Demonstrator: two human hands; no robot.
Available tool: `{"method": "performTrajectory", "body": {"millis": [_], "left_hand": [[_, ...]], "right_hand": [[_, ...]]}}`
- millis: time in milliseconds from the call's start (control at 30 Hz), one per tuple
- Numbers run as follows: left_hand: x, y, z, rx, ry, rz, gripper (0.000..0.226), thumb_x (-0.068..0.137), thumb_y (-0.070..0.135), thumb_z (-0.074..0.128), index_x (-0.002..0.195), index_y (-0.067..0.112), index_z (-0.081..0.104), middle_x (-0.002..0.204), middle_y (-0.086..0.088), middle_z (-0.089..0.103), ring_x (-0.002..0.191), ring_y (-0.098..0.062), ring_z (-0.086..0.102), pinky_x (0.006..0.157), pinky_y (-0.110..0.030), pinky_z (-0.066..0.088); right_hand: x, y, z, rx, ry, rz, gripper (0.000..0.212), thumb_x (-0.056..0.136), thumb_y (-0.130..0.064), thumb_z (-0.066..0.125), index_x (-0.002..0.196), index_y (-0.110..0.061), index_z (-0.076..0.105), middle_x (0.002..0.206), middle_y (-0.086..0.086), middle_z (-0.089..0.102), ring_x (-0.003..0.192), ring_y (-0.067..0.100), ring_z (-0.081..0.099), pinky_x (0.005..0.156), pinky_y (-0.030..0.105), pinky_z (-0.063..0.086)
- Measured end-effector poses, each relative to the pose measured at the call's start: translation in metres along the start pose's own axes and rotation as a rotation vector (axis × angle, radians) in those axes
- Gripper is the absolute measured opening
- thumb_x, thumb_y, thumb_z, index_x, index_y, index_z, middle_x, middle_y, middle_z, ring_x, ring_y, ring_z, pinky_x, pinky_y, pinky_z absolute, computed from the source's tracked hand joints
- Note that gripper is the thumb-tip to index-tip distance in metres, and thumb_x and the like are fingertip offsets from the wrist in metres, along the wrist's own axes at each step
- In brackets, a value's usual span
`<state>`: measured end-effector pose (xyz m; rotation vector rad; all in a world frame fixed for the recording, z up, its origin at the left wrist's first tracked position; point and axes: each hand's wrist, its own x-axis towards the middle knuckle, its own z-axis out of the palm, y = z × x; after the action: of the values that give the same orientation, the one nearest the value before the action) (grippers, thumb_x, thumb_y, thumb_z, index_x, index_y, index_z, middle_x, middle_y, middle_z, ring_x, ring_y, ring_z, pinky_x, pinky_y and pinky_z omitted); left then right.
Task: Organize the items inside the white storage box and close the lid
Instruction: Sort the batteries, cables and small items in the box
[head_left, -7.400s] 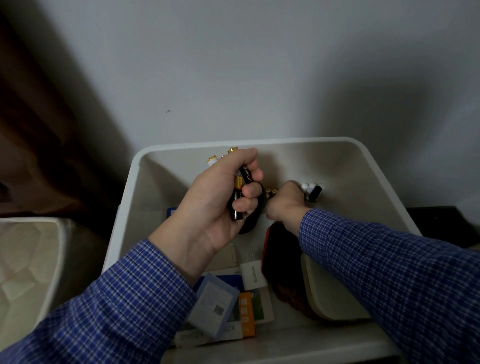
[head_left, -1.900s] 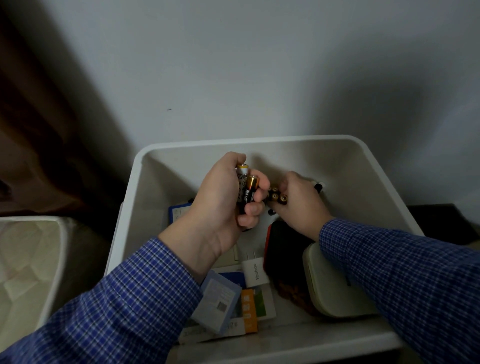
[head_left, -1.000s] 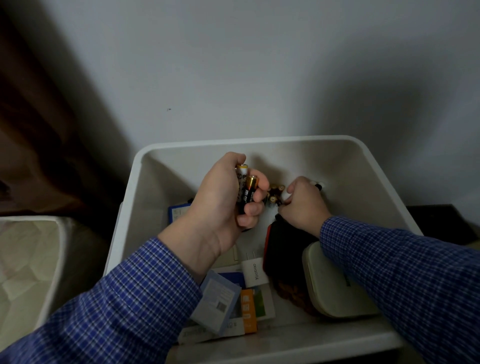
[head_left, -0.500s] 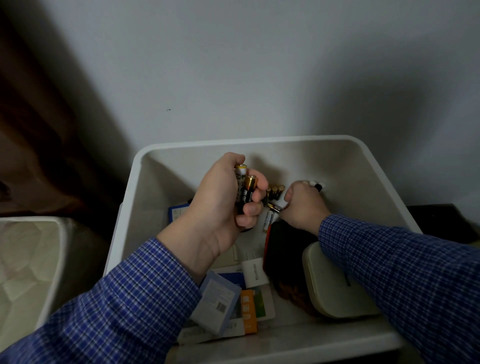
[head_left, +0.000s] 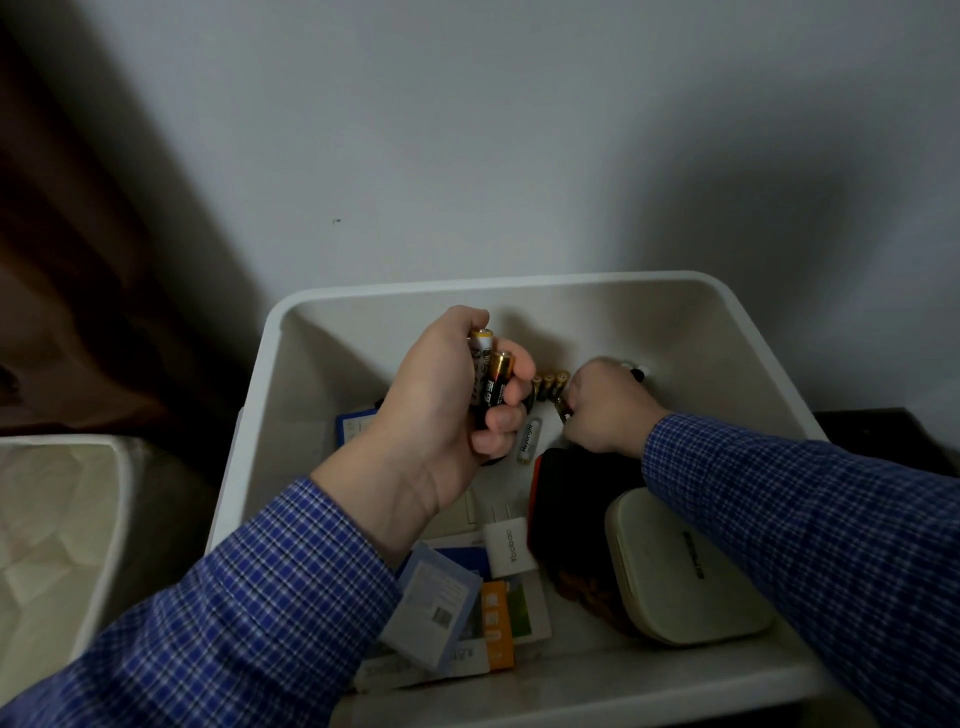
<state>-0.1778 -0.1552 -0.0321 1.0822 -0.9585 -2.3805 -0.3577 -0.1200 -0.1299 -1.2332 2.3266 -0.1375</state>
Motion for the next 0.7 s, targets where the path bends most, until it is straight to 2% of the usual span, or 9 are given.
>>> {"method": "performTrajectory", "body": {"millis": [33, 100, 133, 200, 433, 567, 700], "left_hand": [[0.000, 0.000, 0.000, 0.000, 0.000, -0.001, 0.054, 0.098, 0.038, 0.032, 0.057, 0.009, 0.053, 0.054, -0.003, 0.037, 0.036, -0.012, 0.026, 0.035, -0.011, 0.016], [0.000, 0.000, 0.000, 0.003, 0.000, -0.002, 0.054, 0.098, 0.038, 0.032, 0.057, 0.009, 0.053, 0.054, -0.004, 0.037, 0.036, -0.012, 0.027, 0.035, -0.011, 0.016], [0.000, 0.000, 0.000, 0.006, 0.001, -0.001, 0.055, 0.098, 0.038, 0.032, 0.057, 0.009, 0.054, 0.054, -0.004, 0.037, 0.036, -0.012, 0.027, 0.036, -0.011, 0.015], [0.000, -0.001, 0.000, 0.011, 0.005, 0.001, 0.055, 0.098, 0.038, 0.032, 0.057, 0.009, 0.054, 0.055, -0.003, 0.037, 0.037, -0.012, 0.027, 0.036, -0.012, 0.015], [0.001, -0.001, 0.000, 0.012, -0.008, -0.003, 0.055, 0.098, 0.038, 0.031, 0.057, 0.009, 0.054, 0.054, -0.003, 0.037, 0.036, -0.012, 0.027, 0.036, -0.012, 0.015], [0.001, -0.001, 0.000, 0.008, -0.012, -0.003, 0.054, 0.098, 0.038, 0.032, 0.058, 0.009, 0.054, 0.054, -0.003, 0.038, 0.036, -0.012, 0.027, 0.034, -0.012, 0.017], [0.001, -0.001, 0.000, -0.001, -0.010, -0.009, 0.055, 0.098, 0.038, 0.032, 0.058, 0.008, 0.054, 0.055, -0.004, 0.038, 0.036, -0.012, 0.027, 0.035, -0.011, 0.018]], "right_hand": [[0.000, 0.000, 0.001, 0.018, 0.021, -0.006, 0.018, 0.077, 0.000, 0.069, 0.063, -0.006, 0.059, 0.066, 0.007, 0.059, 0.062, 0.019, 0.059, 0.050, 0.022, 0.043], [-0.001, 0.000, 0.004, 0.045, 0.077, -0.021, 0.007, 0.078, -0.003, 0.074, 0.074, 0.000, 0.068, 0.078, 0.011, 0.067, 0.075, 0.025, 0.067, 0.063, 0.031, 0.057], [-0.002, -0.001, 0.006, 0.060, 0.105, -0.024, 0.009, 0.078, -0.005, 0.076, 0.079, 0.001, 0.070, 0.083, 0.013, 0.069, 0.079, 0.027, 0.068, 0.070, 0.036, 0.060], [-0.002, -0.004, 0.009, 0.091, 0.147, -0.026, 0.015, 0.078, -0.009, 0.079, 0.083, 0.004, 0.073, 0.086, 0.016, 0.072, 0.082, 0.029, 0.069, 0.075, 0.041, 0.061], [0.000, -0.009, 0.012, 0.214, 0.154, 0.070, 0.020, 0.073, -0.013, 0.086, 0.084, -0.001, 0.074, 0.085, 0.012, 0.072, 0.082, 0.023, 0.069, 0.065, 0.025, 0.051], [0.000, -0.006, 0.012, 0.302, 0.093, 0.172, 0.026, 0.070, -0.011, 0.087, 0.090, -0.001, 0.074, 0.089, 0.013, 0.073, 0.087, 0.024, 0.071, 0.073, 0.029, 0.058], [0.002, -0.006, 0.015, 0.366, 0.112, 0.221, 0.032, 0.073, -0.015, 0.086, 0.098, -0.002, 0.072, 0.097, 0.013, 0.072, 0.093, 0.026, 0.070, 0.077, 0.029, 0.058]]}}
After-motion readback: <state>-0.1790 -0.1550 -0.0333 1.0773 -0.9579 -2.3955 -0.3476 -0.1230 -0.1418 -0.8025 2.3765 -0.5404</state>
